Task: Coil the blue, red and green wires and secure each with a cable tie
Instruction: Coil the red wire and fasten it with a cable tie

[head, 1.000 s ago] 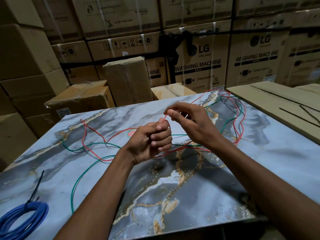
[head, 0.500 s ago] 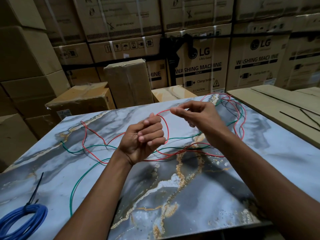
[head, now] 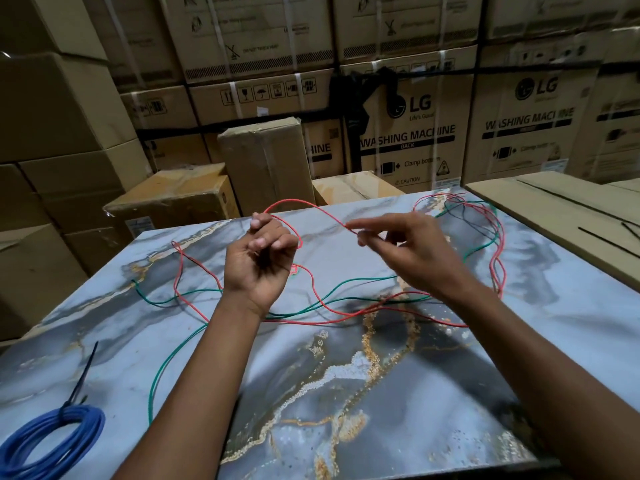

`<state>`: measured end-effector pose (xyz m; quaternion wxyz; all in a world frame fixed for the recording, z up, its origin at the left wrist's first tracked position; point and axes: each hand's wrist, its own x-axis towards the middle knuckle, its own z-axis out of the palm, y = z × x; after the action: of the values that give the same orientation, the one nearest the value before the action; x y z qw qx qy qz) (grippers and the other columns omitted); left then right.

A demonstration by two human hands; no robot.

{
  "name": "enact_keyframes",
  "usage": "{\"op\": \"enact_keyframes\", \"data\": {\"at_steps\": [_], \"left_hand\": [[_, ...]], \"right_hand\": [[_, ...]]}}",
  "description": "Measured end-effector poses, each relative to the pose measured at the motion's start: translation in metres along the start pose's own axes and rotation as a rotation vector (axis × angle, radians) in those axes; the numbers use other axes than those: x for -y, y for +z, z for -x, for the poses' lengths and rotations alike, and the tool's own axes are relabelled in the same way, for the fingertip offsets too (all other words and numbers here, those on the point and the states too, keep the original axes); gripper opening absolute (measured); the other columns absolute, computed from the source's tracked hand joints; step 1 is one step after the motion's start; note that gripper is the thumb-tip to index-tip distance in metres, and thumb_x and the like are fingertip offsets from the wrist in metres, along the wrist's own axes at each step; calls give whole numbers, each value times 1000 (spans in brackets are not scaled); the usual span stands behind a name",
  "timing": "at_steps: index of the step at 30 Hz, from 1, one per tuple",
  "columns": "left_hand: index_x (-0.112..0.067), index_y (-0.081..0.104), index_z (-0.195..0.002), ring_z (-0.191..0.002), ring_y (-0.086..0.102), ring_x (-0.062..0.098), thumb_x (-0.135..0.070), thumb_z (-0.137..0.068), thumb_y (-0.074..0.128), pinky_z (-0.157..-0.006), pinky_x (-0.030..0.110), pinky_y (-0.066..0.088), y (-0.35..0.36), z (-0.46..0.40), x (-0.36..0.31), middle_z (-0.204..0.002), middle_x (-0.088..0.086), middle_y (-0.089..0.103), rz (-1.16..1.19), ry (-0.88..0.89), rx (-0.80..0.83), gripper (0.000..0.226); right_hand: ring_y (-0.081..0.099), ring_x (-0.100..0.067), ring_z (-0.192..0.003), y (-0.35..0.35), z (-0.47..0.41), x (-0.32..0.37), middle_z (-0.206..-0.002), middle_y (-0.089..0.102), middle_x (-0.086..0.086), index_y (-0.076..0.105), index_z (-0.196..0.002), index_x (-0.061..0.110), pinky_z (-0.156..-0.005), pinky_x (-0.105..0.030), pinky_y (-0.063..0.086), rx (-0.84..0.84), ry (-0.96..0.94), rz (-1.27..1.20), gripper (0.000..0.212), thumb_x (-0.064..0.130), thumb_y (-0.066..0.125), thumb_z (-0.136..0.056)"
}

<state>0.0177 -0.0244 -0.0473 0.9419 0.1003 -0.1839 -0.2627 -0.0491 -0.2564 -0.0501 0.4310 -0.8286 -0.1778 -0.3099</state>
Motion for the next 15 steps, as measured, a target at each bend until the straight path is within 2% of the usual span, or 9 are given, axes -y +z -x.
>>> {"op": "enact_keyframes", "data": {"at_steps": [2,3,5,7,9,11,13,15], "left_hand": [[-9,54,-76,-49,46,11,18,-67,62,-55,26,46,-2,-2,-2,-54,-1,41,-39,60,10,30],[-9,54,-74,-50,46,10,21,-57,67,-55,25,47,-4,-3,-2,-55,-2,40,-66,82,9,37],[-10,53,-73,-51,49,10,21,-48,64,-55,25,48,-1,-2,-1,-58,-1,42,-114,121,4,41],[-12,51,-73,-52,52,11,17,-56,56,-54,25,49,4,-2,2,-59,-2,44,-171,162,-53,34],[-13,53,-71,-53,55,10,13,-82,43,-55,24,51,5,-4,4,-58,-3,45,-261,200,-137,31],[-13,59,-65,-57,60,10,1,-104,29,-57,25,54,1,-5,7,-60,-3,50,-316,213,-190,51],[-11,61,-66,-63,65,12,-6,-108,29,-60,27,57,0,-5,10,-66,-1,55,-333,213,-209,53],[-10,58,-70,-63,66,13,-5,-107,30,-60,27,57,-1,-5,9,-68,1,57,-314,220,-208,47]], "right_hand": [[51,3,-54,10,3,-6,-88,77,5,77,-119,27,-58,-26,47,69,-92,230,29,17,71,-93],[52,4,-56,14,5,-6,-91,77,4,76,-122,27,-61,-25,46,123,-115,282,31,19,71,-92],[56,-1,-60,20,9,-4,-97,78,4,75,-125,25,-65,-23,46,207,-121,322,34,21,71,-91],[62,-7,-64,25,10,0,-100,79,5,77,-120,21,-67,-24,50,220,-106,312,31,20,72,-89],[65,-8,-64,28,12,2,-98,80,5,80,-112,20,-68,-28,54,213,-105,281,26,20,73,-87],[62,-7,-62,32,14,5,-94,79,5,81,-109,20,-66,-29,54,234,-129,277,25,22,70,-86],[65,-10,-64,36,17,7,-93,78,4,81,-109,21,-65,-29,52,283,-158,304,26,24,68,-87],[70,-18,-75,40,18,8,-95,78,4,79,-114,26,-66,-32,53,297,-169,382,27,28,65,-91]]}}
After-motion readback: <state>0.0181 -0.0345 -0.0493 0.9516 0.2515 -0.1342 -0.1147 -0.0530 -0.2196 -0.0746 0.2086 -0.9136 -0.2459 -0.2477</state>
